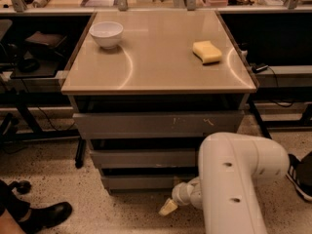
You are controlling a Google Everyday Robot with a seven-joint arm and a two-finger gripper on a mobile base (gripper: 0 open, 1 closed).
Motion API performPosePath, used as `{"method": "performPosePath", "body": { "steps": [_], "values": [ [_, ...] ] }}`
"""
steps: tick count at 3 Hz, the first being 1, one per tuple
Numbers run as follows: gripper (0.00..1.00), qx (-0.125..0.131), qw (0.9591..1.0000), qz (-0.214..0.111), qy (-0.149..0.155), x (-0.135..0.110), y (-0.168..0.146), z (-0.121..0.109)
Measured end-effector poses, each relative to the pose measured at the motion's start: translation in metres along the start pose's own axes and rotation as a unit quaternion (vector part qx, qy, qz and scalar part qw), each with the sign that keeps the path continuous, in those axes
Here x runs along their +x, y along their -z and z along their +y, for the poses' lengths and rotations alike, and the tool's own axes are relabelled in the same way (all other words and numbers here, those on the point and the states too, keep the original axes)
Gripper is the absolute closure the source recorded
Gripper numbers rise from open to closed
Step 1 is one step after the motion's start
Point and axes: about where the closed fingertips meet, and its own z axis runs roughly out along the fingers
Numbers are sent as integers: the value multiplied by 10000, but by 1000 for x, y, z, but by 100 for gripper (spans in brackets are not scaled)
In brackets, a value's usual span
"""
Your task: Open bottom drawer
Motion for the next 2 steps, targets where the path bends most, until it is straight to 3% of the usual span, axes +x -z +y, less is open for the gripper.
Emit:
{"method": "performPosePath", "body": {
  "steps": [1,2],
  "values": [
    [0,3,9998,21,-196,27,-29,-12],
    [0,3,9998,21,-195,27,-29,-12]
  ]
}}
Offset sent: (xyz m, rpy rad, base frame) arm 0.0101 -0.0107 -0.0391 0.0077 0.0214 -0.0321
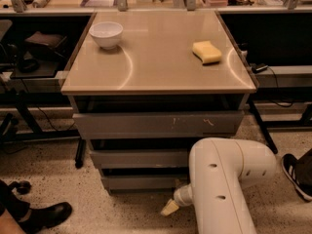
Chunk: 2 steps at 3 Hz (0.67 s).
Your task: Open bottom drawer
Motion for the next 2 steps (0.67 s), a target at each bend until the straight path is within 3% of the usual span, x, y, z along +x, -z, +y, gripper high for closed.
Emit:
{"method": "performPosePath", "body": {
  "steps": [1,2],
  "values": [
    [0,129,9998,-69,111,-7,18,-5],
    [0,529,9983,-170,173,-20,65,-29]
  ]
}}
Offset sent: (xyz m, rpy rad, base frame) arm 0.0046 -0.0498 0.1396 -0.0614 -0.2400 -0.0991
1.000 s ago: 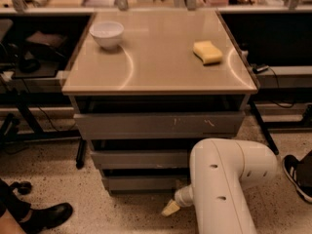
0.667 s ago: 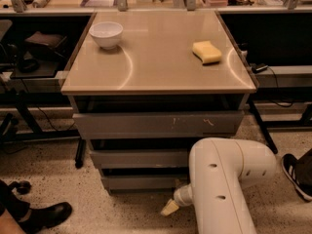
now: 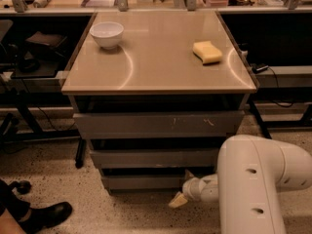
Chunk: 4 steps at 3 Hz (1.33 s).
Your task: Open bottom drawer
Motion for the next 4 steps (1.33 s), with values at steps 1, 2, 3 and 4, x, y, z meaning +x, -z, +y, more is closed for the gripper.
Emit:
{"method": "performPosePath", "body": {
  "steps": [1,2,3,4],
  "values": [
    [0,59,9999,-9,121,-4,2,-4],
    [0,-23,10000,0,7,-15,-69,-3],
    [0,66,10000,-48,-22,-18,-73,-14],
    [17,54,10000,-43,-20,-18,-72,-13]
  ]
}}
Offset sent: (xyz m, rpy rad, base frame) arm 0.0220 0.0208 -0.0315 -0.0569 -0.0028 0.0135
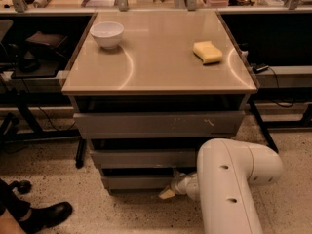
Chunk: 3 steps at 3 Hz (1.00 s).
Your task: Open bottom drawer
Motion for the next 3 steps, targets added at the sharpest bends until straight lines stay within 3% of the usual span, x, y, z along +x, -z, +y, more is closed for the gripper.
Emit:
{"method": "performPosePath", "body": {
  "steps": [3],
  "values": [
    [87,2,10000,2,-27,3,0,1]
  ]
}}
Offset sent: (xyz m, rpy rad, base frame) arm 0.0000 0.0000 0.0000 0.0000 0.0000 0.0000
